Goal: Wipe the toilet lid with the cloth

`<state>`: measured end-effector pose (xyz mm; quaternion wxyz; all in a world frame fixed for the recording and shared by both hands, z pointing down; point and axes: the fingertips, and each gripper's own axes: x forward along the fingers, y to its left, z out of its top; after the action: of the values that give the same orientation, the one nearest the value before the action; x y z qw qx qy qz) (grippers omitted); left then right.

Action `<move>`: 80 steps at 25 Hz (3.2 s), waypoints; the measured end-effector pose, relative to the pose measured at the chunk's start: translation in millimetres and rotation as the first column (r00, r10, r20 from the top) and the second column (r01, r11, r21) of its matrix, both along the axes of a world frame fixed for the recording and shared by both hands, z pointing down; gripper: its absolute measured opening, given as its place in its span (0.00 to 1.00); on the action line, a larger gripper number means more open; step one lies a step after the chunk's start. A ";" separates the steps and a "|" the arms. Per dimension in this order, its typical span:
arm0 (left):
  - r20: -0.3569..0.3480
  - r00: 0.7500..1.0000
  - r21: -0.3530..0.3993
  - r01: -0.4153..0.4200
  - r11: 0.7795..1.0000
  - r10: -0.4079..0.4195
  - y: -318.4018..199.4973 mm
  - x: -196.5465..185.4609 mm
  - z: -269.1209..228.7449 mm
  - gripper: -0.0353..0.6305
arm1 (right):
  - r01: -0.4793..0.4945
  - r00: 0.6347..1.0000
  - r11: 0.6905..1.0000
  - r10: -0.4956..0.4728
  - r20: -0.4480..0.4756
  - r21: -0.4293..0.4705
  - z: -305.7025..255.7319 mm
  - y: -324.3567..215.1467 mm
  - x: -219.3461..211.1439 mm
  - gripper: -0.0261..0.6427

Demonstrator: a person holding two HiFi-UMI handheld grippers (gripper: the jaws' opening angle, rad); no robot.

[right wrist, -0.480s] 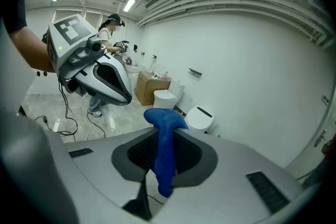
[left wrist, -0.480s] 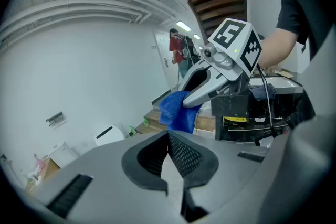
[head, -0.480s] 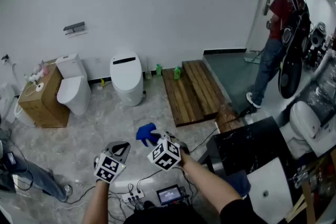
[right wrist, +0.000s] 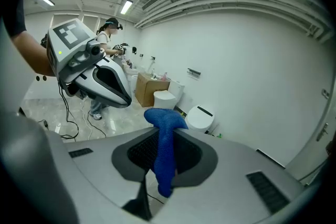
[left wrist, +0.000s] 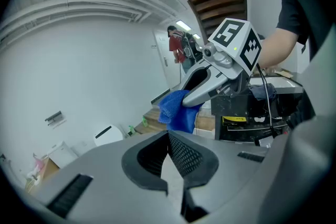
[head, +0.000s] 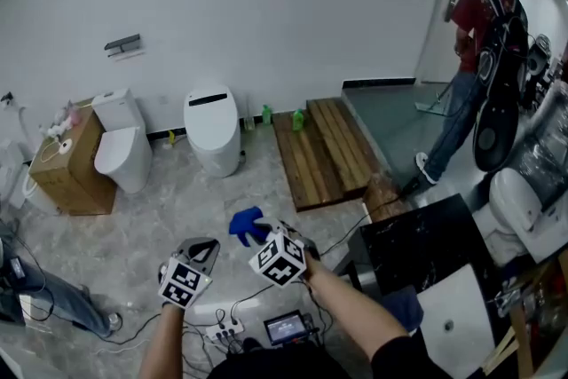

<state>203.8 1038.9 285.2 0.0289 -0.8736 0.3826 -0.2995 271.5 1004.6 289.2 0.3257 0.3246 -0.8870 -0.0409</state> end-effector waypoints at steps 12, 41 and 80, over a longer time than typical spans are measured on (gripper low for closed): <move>-0.008 1.000 -0.021 0.005 1.000 -0.005 -10.2 10.3 7.7 0.07 | -0.012 1.000 1.000 0.013 0.009 -0.024 9.7 -10.7 17.5 0.14; 0.022 0.994 -0.054 0.107 0.993 -0.106 -87.0 30.7 32.1 0.07 | -0.012 0.997 0.993 0.021 0.072 -0.115 51.9 -86.6 79.5 0.14; -0.089 0.993 -0.137 0.059 0.989 -0.071 -554.4 -231.7 68.9 0.07 | -0.108 0.993 0.978 0.115 0.033 -0.177 63.8 -567.8 -168.6 0.14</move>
<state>-27.9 484.5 354.1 -0.0575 -0.8736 0.3909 -0.2841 102.9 436.8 353.0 0.3358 0.3448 -0.8743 0.0626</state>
